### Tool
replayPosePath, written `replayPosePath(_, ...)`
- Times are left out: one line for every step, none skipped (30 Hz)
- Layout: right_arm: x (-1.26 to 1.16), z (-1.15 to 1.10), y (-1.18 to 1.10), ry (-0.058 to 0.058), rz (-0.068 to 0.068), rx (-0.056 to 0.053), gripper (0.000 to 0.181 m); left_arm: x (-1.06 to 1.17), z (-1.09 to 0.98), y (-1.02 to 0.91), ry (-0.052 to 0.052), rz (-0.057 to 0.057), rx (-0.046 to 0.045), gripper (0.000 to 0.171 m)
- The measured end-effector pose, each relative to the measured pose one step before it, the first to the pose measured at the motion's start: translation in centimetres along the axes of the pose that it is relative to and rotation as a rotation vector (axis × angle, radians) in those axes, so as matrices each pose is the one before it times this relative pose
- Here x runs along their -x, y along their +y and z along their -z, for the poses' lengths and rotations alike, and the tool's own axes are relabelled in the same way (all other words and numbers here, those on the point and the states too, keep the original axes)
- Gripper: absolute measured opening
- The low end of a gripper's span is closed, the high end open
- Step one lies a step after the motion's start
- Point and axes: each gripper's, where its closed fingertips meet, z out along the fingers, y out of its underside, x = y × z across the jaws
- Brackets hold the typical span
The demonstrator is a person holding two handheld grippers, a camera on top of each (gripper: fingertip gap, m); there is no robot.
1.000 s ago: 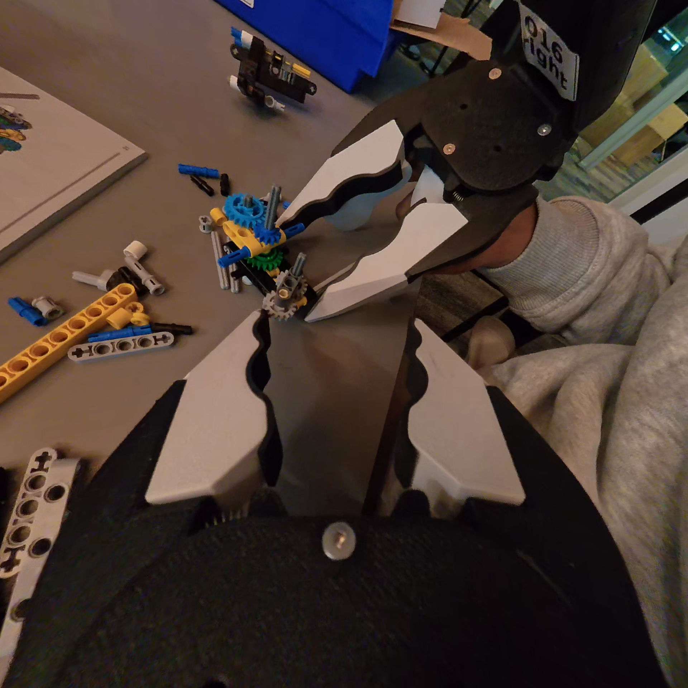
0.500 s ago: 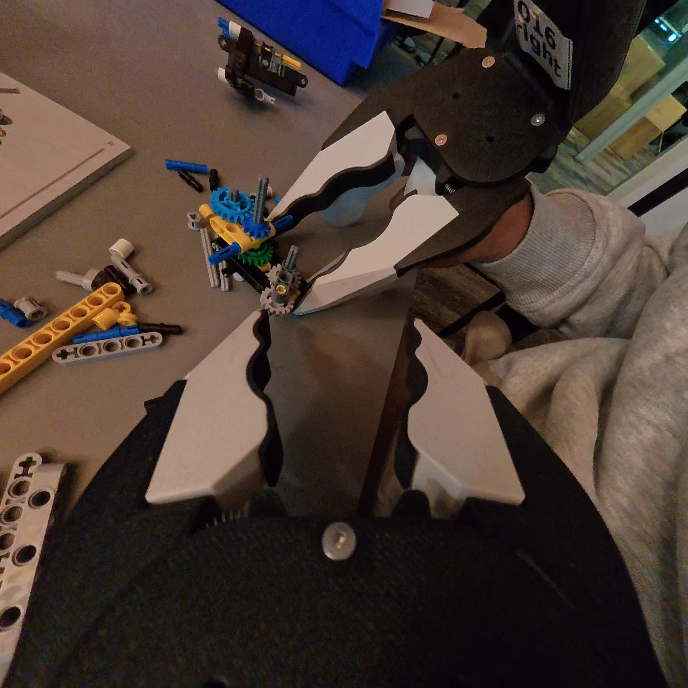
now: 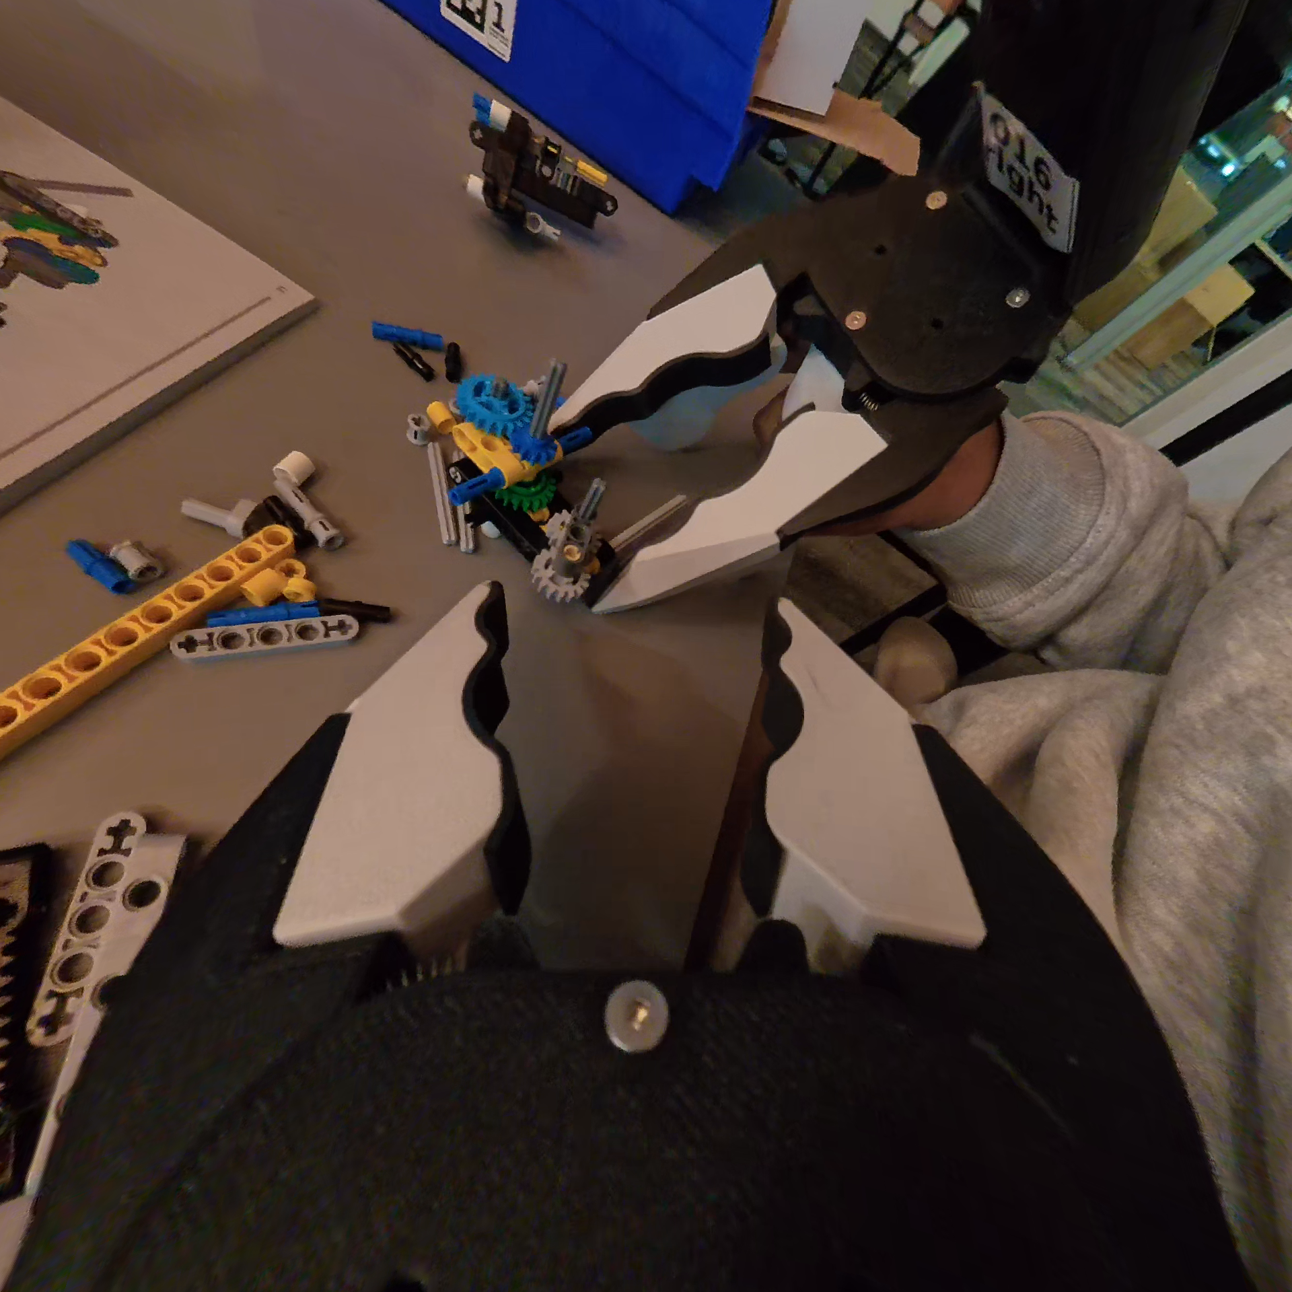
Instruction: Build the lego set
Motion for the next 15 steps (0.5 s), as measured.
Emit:
replayPosePath(0.064,0.001,0.004,-0.0035,0.0023,0.0004,0.059,0.058,0.041,-0.053,0.0014,0.0066,-0.0036,0.072)
replayPosePath(0.073,-0.003,0.0,-0.003,0.0031,0.0003,0.061,0.024,0.023,-0.03,0.0015,0.0039,-0.00288,0.072)
replayPosePath(0.061,0.018,-0.006,-0.0022,0.0035,-0.0011,0.062,0.011,0.022,-0.026,0.0008,0.0023,-0.0017,0.072)
replayPosePath(0.076,0.054,-0.041,-0.0028,0.0036,-0.0045,0.063,0.02,0.007,-0.01,0.0,0.0014,-0.00104,0.072)
replayPosePath(0.067,0.102,-0.077,-0.0031,0.0021,-0.0074,0.064,0.017,0.008,-0.014,-0.0005,0.0004,-0.0011,0.072)
replayPosePath(0.065,0.138,-0.091,-0.0054,-0.0006,-0.0095,0.065,-0.004,0.013,-0.012,-0.0002,-0.0006,-0.00123,0.072)
replayPosePath(0.066,0.163,-0.12,-0.008,-0.004,-0.0119,0.066,0.018,-0.006,-0.004,-0.0022,-0.0016,-0.00003,0.072)
replayPosePath(0.066,0.197,-0.165,-0.011,-0.0068,-0.0152,0.068,0.028,-0.026,0.022,-0.0075,-0.0062,0.0023,0.072)
replayPosePath(0.102,0.215,-0.228,-0.0154,-0.0078,-0.0185,0.07,-0.007,-0.033,0.041,-0.0109,-0.0171,0.00406,0.072)
replayPosePath(0.027,0.23,-0.242,-0.0129,-0.0097,-0.02,0.072,-0.029,-0.03,0.009,-0.0147,-0.0267,0.00459,0.072)
replayPosePath(-0.054,0.233,-0.237,-0.0089,-0.0114,-0.0195,0.072,0.006,-0.021,-0.027,-0.0185,-0.0313,0.00372,0.072)
replayPosePath(-0.107,0.219,-0.207,-0.0071,-0.0113,-0.0176,0.072,0.021,0.001,-0.056,-0.0171,-0.0297,0.00198,0.072)
replayPosePath(-0.138,0.224,-0.181,-0.0046,-0.0099,-0.0154,0.073,0.033,0.018,-0.102,-0.0129,-0.0219,-0.00133,0.072)
replayPosePath(-0.155,0.218,-0.173,-0.0036,-0.0077,-0.0147,0.073,0.073,0.052,-0.115,-0.0094,-0.0129,-0.00488,0.072)
replayPosePath(-0.154,0.227,-0.196,-0.0023,-0.0063,-0.0161,0.073,0.154,0.077,-0.139,-0.0096,-0.0073,-0.00725,0.072)
